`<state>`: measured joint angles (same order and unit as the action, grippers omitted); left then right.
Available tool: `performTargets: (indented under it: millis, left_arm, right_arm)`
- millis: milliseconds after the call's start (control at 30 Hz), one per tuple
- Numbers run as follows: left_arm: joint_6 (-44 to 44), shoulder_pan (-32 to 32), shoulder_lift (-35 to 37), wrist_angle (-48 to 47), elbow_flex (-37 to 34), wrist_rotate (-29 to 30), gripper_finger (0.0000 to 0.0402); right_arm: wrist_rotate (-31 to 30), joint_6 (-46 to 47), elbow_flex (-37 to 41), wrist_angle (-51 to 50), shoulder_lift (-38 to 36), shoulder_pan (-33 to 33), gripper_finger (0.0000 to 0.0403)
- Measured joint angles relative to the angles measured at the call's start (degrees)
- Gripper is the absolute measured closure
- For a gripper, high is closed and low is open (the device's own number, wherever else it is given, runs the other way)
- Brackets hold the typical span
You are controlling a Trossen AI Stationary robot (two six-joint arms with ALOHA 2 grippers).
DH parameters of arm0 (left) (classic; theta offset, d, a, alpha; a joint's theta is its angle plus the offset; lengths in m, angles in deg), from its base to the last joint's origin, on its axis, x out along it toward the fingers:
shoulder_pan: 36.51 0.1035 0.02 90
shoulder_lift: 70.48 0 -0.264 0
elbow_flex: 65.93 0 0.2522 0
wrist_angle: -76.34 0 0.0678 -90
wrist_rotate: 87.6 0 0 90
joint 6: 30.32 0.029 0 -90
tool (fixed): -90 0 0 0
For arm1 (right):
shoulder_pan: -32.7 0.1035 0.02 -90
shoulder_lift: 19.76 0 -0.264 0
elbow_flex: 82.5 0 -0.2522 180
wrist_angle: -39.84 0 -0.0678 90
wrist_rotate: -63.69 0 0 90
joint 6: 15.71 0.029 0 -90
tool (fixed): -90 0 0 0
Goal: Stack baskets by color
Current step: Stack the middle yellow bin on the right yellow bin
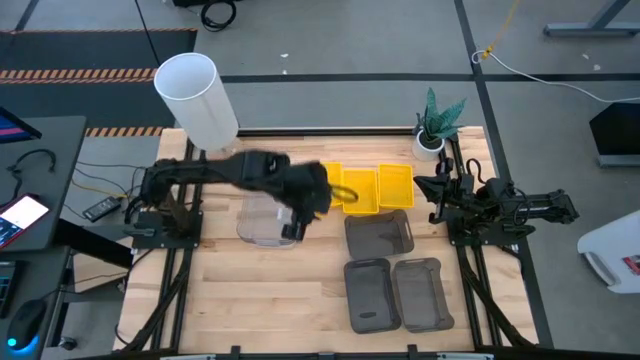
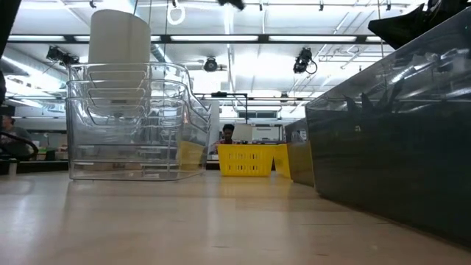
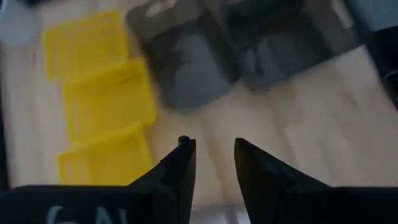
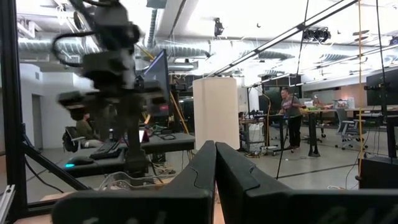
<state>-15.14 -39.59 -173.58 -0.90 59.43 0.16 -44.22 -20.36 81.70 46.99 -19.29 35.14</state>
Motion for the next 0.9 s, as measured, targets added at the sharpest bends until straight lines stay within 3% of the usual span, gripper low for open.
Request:
performTargets:
  millis: [233,533,900]
  left_arm:
    - [-1.23,-7.84,4.16,17.23,-18.41,0.09,0.0285]
    - [-5.94,-13.45,10.72,29.28,-30.38,2.52,0.0285]
    - [-15.41,-20.42,23.75,45.62,-55.36,9.74,0.0285]
  right_arm:
    - [-0.02,0.18,0.00,0.72,0.00,0.00,0.0386]
    - [0.09,12.72,-0.01,3.30,0.00,0.05,0.0386]
    - [12.85,27.07,-0.02,3.83,1.96,0.07,0.0386]
